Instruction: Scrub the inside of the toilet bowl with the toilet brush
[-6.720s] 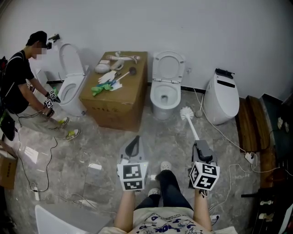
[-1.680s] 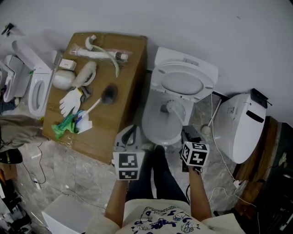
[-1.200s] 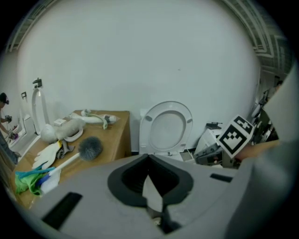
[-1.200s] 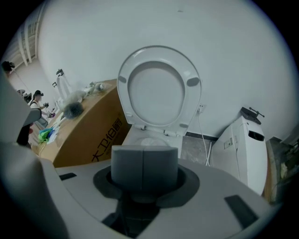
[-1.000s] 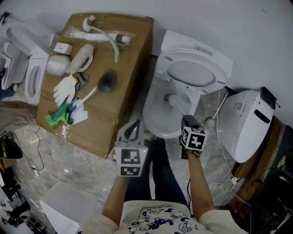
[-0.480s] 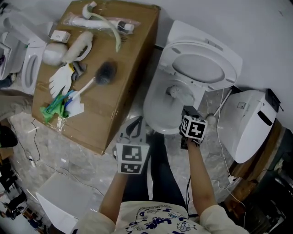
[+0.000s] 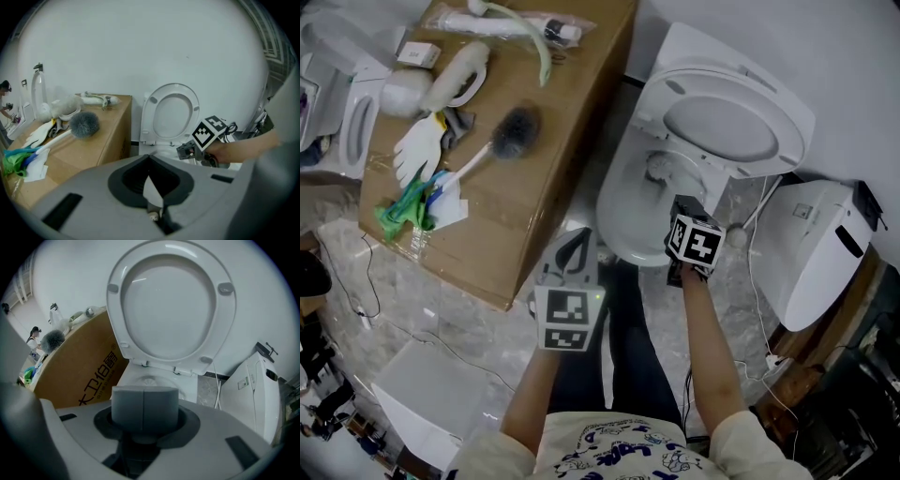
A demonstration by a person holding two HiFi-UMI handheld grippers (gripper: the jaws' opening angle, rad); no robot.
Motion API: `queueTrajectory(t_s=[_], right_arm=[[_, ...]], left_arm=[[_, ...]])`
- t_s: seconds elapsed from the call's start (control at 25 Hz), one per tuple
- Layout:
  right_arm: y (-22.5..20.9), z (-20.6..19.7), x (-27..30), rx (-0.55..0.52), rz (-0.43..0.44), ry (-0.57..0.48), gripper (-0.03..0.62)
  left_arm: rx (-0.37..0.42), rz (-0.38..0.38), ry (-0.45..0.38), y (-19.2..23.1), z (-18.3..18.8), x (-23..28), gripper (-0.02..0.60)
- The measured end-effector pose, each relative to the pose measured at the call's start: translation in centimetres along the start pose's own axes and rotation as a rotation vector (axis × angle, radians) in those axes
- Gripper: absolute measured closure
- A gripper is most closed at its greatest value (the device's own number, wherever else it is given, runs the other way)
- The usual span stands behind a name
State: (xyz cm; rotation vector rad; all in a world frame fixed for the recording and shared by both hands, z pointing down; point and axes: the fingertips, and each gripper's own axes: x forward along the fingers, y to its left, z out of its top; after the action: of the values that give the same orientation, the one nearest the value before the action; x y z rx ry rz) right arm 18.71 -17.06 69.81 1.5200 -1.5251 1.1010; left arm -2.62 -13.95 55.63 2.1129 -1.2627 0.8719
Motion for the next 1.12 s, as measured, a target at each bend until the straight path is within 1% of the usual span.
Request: queueTrajectory(t_s=[0.12,0.24,0.56,0.76,0.92,1.0,1.12], right_arm=[[0.3,0.0,0.8,0.001,0.008,-0.007,0.428],[0.6,-0.1,1.4,0.018,0.033,0.000,0.428],[1.7,-0.9,2.5,-0.019,0.071,0.013,0.428],[2.8,-2.0,2.7,-0.088,0.128,0.017,0.428],[3.1,-2.9,2.3,-0.122,0.159,0.039,0.428],[3.3,-3.2,1.9,-0.162,0.176,0.049,0.428],[3.7,-3.7,1.3,-0.252,0.199,0.063,0.428]], left_arm=[[-0.005,0.001,-0.002,0.2,-0.2,0.0,0.580],[-0.003,-0.001,0.003,0.2,-0.6,0.0,0.580],[-0.020,-0.001,0.007,0.2,-1.4,0.0,0.580],[-0.020,-0.008,0.006,0.0,-1.6,0.1,0.580],[-0.016,-0.017,0.005,-0.3,-1.8,0.0,0.580],[-0.012,-0.022,0.005,-0.5,-1.8,-0.1,0.580],[-0.012,-0.026,0.003,-0.7,-1.8,-0.1,0.580]])
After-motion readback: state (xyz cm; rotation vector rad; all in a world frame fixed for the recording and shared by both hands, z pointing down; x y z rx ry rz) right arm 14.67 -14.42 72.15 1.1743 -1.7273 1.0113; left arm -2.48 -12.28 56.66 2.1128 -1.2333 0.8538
